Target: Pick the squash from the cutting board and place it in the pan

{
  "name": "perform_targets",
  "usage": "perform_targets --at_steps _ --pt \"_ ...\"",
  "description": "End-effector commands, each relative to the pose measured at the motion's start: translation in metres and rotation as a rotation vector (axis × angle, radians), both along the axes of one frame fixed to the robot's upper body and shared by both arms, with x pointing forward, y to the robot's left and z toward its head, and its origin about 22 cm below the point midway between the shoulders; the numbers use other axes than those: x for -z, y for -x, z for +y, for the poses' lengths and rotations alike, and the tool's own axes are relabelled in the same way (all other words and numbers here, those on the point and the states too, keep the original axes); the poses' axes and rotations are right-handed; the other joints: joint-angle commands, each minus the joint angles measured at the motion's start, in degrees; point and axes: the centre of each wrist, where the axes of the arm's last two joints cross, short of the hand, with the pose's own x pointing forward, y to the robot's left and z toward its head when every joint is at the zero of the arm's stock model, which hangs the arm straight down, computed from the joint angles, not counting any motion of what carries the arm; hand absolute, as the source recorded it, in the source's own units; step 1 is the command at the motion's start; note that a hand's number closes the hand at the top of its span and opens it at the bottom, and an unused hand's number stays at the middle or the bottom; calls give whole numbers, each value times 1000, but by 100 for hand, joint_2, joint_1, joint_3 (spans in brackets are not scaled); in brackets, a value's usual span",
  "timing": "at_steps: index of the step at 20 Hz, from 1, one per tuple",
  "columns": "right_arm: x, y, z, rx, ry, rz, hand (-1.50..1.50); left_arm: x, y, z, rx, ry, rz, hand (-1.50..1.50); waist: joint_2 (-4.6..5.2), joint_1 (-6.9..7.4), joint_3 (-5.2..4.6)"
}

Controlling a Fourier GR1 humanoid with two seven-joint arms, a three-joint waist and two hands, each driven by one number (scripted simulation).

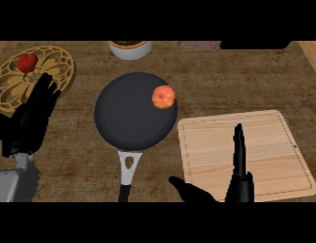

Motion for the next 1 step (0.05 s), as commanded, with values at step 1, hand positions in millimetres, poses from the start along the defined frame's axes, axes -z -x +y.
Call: perform_targets --at_steps 1 --pt "12 17 0 20 0 8 -150 13 -3 -2 14 -1 13 0 9 26 -2"
